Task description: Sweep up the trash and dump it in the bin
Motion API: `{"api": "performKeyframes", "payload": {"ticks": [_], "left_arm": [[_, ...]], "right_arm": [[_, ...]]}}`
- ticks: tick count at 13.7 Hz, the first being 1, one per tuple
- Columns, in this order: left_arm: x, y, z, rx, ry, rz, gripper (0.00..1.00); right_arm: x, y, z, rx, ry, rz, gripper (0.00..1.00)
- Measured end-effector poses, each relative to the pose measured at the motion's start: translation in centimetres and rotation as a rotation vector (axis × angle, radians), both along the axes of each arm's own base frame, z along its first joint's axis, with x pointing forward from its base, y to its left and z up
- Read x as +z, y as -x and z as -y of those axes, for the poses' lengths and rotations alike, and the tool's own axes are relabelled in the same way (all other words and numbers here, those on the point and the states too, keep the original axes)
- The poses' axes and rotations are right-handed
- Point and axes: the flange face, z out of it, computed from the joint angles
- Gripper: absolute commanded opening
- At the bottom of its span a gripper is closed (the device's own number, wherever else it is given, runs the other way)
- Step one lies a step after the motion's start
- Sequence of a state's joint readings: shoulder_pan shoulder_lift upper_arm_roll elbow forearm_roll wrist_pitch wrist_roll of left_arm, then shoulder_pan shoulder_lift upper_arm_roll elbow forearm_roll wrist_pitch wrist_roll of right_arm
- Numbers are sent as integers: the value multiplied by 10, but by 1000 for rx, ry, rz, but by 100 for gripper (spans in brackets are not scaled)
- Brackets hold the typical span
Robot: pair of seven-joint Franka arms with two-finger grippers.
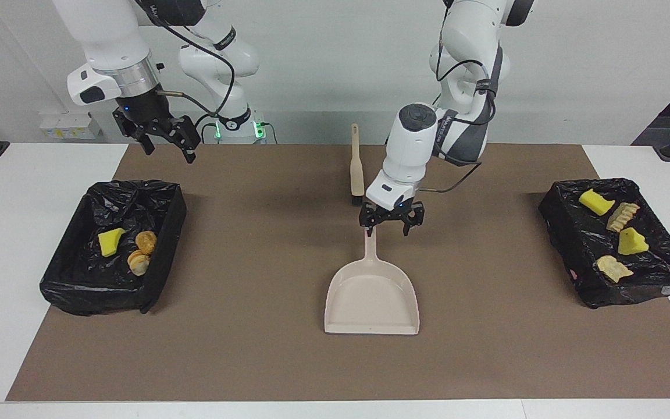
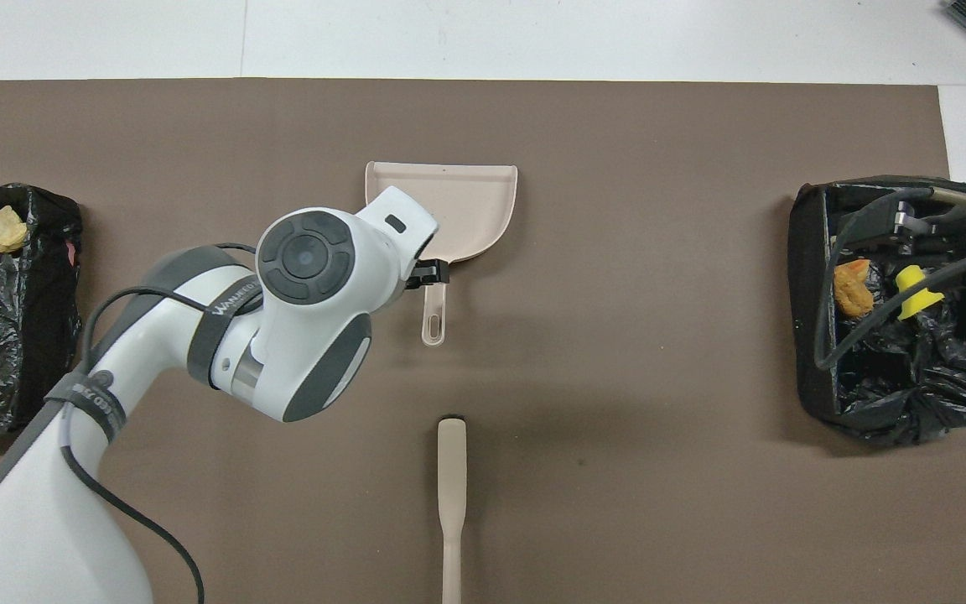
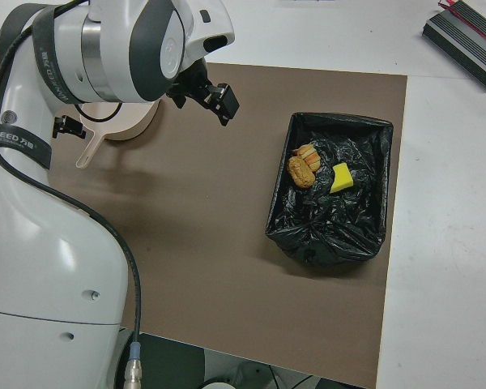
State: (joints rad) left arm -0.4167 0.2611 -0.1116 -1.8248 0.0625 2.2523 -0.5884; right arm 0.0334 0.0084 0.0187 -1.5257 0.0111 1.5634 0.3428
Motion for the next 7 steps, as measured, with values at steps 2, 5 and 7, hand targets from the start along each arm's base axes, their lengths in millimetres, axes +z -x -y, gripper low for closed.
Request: {"api": "performKeyframes", "payload": {"ticks": [2, 5, 7], "left_arm": [[16, -15, -44, 5, -26, -7, 100], [52, -24, -113, -63, -80, -42, 100], [87, -19, -160, -118, -110, -63, 100]], "right_arm": [[0, 0, 0, 0, 0, 0, 100], [0, 0, 0, 0, 0, 0, 100], [0, 0, 0, 0, -1, 0, 100]]}}
